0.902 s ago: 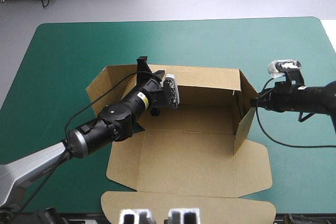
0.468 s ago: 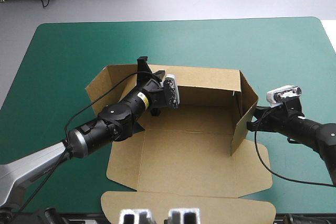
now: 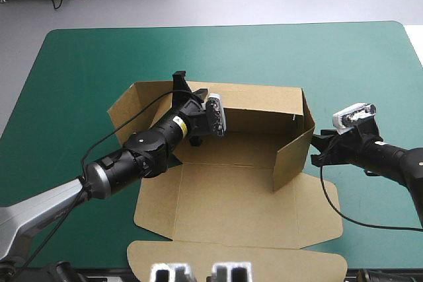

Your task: Fold the box

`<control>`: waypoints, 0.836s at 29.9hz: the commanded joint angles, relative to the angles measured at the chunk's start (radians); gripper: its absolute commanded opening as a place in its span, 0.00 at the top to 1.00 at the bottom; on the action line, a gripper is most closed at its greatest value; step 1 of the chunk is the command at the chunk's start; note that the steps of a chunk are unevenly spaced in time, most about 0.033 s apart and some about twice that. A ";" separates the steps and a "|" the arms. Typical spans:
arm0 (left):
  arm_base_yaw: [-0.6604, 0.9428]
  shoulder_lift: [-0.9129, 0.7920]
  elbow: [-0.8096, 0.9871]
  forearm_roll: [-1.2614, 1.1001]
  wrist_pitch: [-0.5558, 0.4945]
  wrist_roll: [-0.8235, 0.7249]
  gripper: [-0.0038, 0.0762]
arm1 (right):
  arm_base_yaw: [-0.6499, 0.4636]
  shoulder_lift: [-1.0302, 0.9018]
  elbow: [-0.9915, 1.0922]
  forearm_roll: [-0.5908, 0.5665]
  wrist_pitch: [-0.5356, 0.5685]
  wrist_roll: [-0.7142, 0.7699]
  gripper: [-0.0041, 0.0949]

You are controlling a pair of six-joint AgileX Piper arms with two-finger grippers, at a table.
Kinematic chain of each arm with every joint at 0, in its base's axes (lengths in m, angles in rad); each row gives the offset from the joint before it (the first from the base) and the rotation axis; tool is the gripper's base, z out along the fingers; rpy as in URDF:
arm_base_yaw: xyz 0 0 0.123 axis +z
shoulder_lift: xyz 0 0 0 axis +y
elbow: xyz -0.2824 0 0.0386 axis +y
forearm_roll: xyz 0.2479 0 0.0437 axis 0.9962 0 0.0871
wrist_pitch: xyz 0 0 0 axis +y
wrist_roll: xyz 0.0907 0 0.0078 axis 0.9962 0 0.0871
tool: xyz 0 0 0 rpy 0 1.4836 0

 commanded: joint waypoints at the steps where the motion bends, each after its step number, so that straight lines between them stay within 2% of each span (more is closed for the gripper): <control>1: -0.002 0.004 0.010 -0.100 0.038 -0.030 0.96 | -0.002 -0.021 -0.075 -0.037 0.089 0.048 0.60; 10: -0.002 0.004 0.010 -0.077 0.041 -0.030 0.96 | -0.002 -0.021 -0.114 -0.087 0.215 0.067 0.60; 19: -0.002 0.004 0.010 -0.077 0.018 -0.030 0.96 | -0.002 -0.007 -0.112 -0.075 0.201 0.003 0.60; 25: -0.002 0.004 0.010 -0.077 -0.012 -0.030 0.96 | -0.002 0.070 -0.112 -0.054 0.231 -0.032 0.60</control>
